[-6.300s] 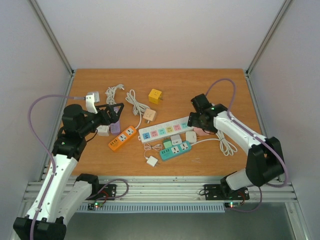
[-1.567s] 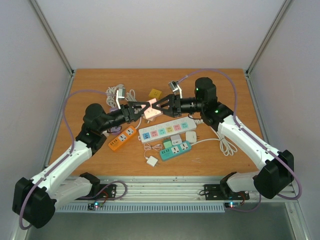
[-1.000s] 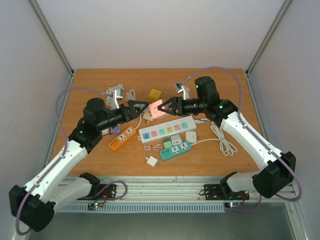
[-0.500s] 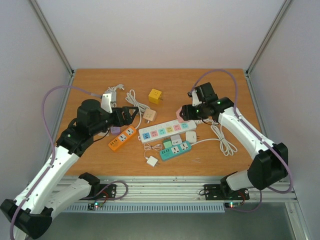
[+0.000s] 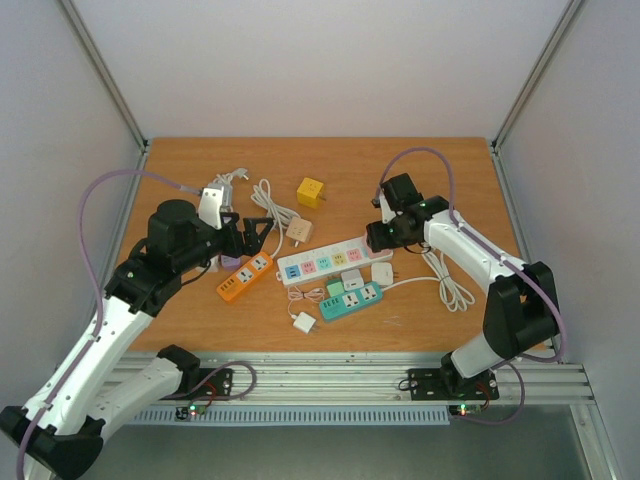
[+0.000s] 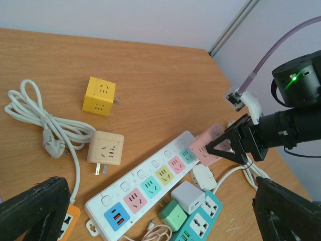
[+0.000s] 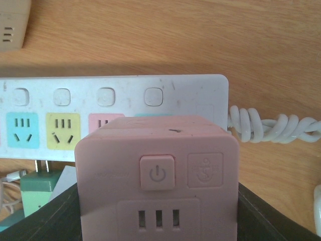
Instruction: Insert the plug
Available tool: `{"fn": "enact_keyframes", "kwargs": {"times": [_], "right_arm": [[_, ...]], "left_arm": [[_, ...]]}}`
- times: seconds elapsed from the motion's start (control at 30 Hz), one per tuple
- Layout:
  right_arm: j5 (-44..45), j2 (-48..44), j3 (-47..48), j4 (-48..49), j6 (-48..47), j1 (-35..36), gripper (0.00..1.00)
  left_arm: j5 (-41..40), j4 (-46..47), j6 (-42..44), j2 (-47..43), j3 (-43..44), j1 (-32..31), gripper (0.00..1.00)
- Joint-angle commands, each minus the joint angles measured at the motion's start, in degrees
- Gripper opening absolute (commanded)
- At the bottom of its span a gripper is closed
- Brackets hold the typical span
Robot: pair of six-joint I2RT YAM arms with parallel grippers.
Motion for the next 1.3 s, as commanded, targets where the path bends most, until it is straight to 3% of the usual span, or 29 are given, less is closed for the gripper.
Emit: {"fn": "enact_keyframes", "kwargs": {"times": [0.0, 0.43, 1.27], "right_arm": [[0.1, 1.4, -0.8, 2.9, -1.3, -0.2, 0.44], [-1.6, 6.1, 0.6, 5.7, -1.5, -0.2, 0.43], [-2.0, 6.5, 3.5, -3.0, 0.9, 0.5, 0.43]], "left_arm": [[-0.2, 2.0, 1.0, -1.0, -0.4, 0.3, 0.99], [-0.4, 2.6, 0.5, -0.5, -0.5, 0.5, 0.99], [0.2, 2.8, 0.3, 0.9, -0.8, 1.3, 0.99]]}}
